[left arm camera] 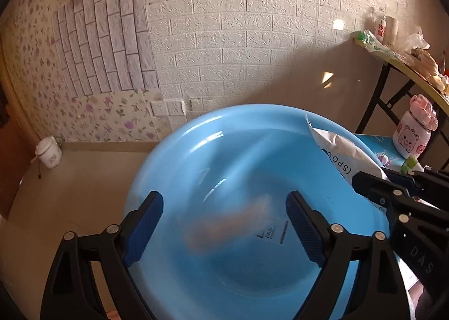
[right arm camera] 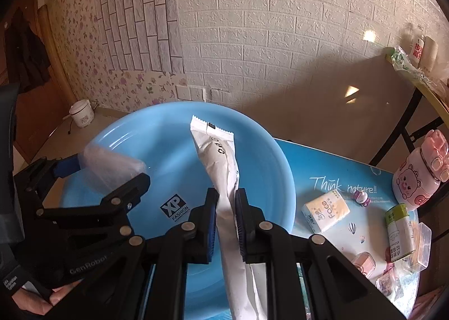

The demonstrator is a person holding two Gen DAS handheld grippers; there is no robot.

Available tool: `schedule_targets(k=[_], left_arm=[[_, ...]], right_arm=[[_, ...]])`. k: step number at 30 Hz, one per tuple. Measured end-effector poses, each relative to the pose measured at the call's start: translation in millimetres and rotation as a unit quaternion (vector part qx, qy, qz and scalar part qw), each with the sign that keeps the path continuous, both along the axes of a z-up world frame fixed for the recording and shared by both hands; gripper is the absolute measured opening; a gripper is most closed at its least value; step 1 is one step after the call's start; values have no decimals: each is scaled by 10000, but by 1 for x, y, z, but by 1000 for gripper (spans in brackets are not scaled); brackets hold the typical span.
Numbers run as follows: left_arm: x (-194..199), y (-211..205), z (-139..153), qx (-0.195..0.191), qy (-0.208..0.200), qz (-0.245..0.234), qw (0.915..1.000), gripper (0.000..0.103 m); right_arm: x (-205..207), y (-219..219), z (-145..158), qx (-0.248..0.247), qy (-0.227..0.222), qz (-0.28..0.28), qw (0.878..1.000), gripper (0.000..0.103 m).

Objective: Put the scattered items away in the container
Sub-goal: 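Open left tool dropping floss box while right tool drops white packet in basin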

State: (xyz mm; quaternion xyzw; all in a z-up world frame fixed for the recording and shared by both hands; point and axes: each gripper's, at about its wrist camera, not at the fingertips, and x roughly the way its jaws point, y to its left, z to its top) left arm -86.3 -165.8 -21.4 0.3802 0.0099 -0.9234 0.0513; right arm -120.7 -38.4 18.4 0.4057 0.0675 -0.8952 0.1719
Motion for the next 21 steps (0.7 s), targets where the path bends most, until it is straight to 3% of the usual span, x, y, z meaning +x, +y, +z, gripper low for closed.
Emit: schedule_targets(k=[11,14,16,18,21], left_arm=[[12,-27,18,289,242,298,9988,94],[15,-32,18,262,258,412,9985,94],[17,-39,19,379,252,448,9980,94],[19,-43,20,485,250,487,9973,94],[22,-43,23,498,296,502,9971,94]], right_arm=[[6,-9,4,-662,-115,305,9973,14],[9,-11,9,-849,-82,426,9954,36],[11,-12,12,-835,0,436,9956,64],[14,-9,15,-857,93,407,9954,78],[18,-5,18,-919,134,391,9949,78]])
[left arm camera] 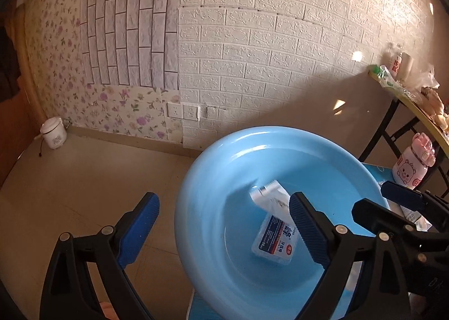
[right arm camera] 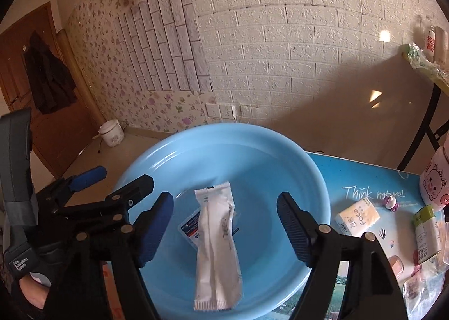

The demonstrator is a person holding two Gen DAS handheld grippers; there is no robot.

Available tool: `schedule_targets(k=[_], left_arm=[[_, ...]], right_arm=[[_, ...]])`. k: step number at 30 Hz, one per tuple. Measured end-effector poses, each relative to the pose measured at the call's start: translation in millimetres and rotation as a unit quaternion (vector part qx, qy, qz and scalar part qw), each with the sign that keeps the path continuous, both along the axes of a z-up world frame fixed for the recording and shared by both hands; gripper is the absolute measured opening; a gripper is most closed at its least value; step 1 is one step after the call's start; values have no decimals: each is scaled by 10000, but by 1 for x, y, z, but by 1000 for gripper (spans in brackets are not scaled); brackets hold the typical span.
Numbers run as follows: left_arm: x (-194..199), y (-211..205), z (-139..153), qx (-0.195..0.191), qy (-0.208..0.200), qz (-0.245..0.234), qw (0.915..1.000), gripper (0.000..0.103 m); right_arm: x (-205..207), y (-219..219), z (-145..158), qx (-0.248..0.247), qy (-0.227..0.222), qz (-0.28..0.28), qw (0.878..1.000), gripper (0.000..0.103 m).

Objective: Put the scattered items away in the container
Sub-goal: 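Open left tool dropping floss box while right tool drops white packet in basin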

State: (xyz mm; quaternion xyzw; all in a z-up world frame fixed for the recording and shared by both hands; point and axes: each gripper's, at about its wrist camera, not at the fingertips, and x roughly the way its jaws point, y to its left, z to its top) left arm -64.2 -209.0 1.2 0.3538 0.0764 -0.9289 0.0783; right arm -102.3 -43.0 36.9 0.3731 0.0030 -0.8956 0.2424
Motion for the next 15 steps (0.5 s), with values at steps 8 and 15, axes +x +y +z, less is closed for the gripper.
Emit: schedule_targets(k=[8,15], left_arm=[[7,8,8,-114,47,-14,9999,96],[14,22,19,-259,118,-64,9996,101]], right_arm=[[12,10,8,156,153,-147,9997,78],[21,25,18,258,335,-384,9984,78]])
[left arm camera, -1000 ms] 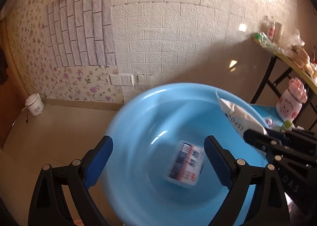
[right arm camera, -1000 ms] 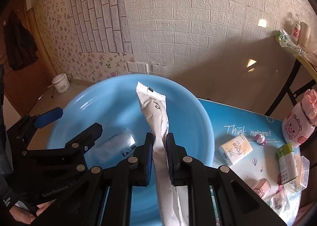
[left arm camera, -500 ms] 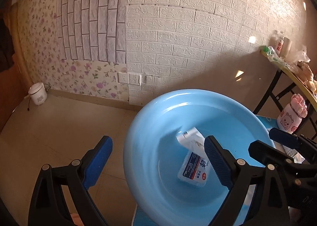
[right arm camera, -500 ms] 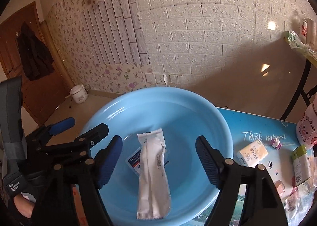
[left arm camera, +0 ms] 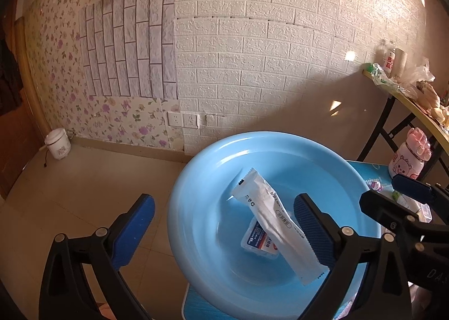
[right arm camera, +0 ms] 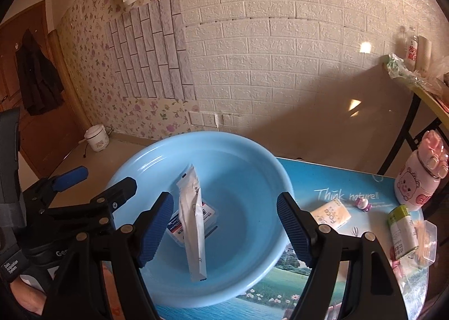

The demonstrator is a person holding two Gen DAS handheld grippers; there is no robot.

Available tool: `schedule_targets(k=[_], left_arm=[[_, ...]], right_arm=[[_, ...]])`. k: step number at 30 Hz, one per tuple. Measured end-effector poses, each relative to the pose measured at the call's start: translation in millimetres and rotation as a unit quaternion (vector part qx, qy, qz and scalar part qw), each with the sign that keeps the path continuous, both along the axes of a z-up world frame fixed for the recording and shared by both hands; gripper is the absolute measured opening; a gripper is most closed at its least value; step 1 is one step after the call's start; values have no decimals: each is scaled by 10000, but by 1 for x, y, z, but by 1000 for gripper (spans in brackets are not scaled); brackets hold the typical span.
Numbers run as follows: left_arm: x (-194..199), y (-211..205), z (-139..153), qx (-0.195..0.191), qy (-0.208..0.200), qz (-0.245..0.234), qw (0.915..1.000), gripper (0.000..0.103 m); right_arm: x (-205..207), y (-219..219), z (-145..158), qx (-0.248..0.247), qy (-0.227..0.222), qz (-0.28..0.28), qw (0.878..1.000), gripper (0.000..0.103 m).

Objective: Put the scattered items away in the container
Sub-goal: 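Open left tool dropping floss box while right tool drops white packet in basin, then withdraw both tools from the basin back over the table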

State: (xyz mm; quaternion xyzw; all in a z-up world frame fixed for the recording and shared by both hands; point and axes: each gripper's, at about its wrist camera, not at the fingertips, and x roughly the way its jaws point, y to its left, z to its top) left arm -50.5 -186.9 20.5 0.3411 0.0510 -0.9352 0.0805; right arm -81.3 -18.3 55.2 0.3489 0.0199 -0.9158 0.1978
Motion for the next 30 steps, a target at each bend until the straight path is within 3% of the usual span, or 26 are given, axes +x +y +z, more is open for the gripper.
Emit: schedule_targets(k=[11,21,30], left_arm=[[13,21,6,63,-10,-90,9999,103],[25,54,10,145,56,-321,9994,103],[42,99,13,152,98,-642,9978,103]], right_arm=[[15,27,2,73,-26,-266,9996,78],[42,83,-3,-101,-174,-601,9980,79],[69,137,8,-227,4,-926,9954,84]])
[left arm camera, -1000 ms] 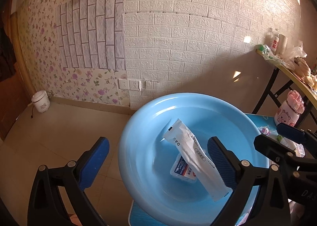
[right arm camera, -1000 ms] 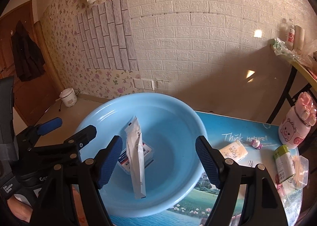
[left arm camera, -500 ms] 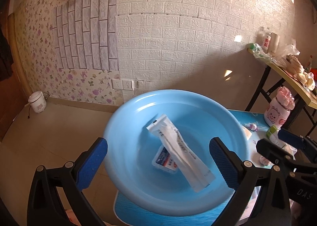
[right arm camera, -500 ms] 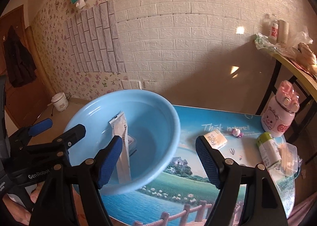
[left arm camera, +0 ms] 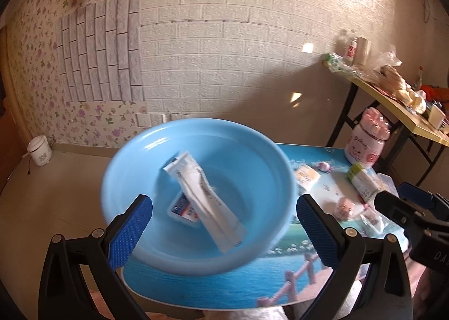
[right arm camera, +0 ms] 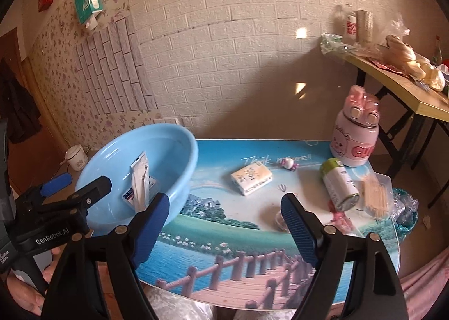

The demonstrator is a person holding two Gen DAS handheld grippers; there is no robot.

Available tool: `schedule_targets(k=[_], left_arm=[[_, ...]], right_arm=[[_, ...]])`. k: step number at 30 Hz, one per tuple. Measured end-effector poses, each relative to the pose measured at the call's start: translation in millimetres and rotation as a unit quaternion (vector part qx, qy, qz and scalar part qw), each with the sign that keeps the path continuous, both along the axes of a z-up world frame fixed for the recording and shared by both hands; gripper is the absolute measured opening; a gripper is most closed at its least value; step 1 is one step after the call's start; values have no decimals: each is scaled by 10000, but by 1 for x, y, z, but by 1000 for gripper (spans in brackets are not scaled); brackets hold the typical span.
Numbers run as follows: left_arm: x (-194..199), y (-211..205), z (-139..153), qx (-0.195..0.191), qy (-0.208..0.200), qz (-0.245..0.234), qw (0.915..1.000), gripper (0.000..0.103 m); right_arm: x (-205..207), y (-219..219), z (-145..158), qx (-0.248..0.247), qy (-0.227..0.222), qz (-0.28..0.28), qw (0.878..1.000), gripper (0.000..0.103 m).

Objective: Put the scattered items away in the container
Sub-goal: 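Withdraw both tools from the basin back over the table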

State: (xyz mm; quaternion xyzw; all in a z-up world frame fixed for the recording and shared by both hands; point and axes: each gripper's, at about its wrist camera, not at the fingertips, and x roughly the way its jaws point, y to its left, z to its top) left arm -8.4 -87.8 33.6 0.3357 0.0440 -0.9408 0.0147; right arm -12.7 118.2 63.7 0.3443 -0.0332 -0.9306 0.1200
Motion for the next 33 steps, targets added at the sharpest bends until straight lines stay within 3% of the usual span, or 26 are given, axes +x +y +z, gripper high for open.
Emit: schedule_targets(k=[9,16,33], left_arm=[[20,45,1,-66,279,-632,9976,103],[21,78,-4,-243,174,-1031,9942,103],[15,93,-15,-283,-31,-1154,9929,103]], right_arm=[[21,53,-9,71,18,-379,9993,86],[27,90,-21,-105,-84,-798,9967,86],[20,122,-31,-173,-161,-1174,9928,86]])
